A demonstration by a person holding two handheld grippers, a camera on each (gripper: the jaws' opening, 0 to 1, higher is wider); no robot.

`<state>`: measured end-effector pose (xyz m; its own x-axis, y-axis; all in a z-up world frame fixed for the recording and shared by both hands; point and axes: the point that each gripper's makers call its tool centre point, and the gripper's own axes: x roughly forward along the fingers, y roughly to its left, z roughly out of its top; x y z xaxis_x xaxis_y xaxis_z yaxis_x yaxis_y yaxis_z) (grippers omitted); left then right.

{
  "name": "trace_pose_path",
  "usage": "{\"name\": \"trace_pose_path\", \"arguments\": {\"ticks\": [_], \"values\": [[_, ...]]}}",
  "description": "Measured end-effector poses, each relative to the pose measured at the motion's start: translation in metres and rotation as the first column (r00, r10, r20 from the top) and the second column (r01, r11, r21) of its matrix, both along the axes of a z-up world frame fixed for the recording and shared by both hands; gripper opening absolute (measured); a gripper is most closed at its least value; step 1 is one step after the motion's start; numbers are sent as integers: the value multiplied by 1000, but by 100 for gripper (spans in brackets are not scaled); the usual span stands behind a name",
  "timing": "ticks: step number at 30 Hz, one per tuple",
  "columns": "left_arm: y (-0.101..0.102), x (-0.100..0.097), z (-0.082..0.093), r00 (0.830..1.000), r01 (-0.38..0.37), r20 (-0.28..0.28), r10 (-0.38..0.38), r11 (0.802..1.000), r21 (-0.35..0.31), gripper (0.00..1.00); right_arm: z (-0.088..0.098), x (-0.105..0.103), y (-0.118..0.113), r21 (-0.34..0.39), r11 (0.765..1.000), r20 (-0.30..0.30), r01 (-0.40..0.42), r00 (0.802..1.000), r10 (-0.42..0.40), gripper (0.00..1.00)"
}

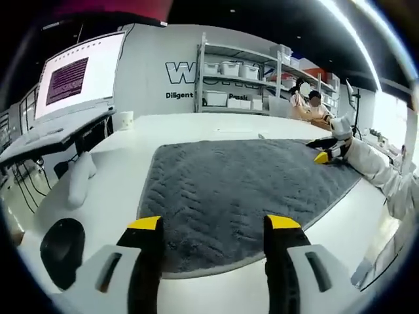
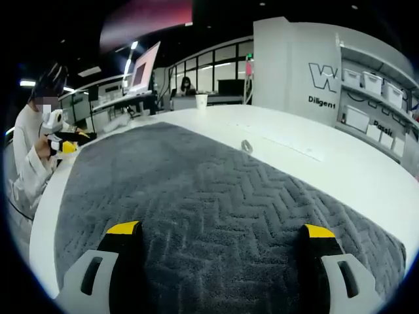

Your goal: Open the folded towel by lifting each exposed corner and separating the folded layers until the towel lies flat within the target outline without major curled edges

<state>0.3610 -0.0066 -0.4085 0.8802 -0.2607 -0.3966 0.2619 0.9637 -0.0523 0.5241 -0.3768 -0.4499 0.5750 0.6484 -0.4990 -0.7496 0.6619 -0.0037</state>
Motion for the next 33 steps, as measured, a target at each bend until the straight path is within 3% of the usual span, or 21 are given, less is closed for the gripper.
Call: {"name": "trace_pose_path", "arguments": {"ticks": [7,11,17,33], "values": [[-34,23,-12,1000,14,-12,-13,999,31,63,0,-1,0,0,1000,0,0,1000,0,99],[-50,30,-19,1000,19,-21,-17,996,90,64,0,-1,0,0,1000,0,-1,1000,1,99],[-64,32,-26,999,30,-29,-28,998,60,63,0,-1,0,0,1000,0,0,1000,0,99],[-67,24,-32,1000,20,-18,-19,998,59,61,1,0,1,1,1000,1,0,1000,0,99]]}}
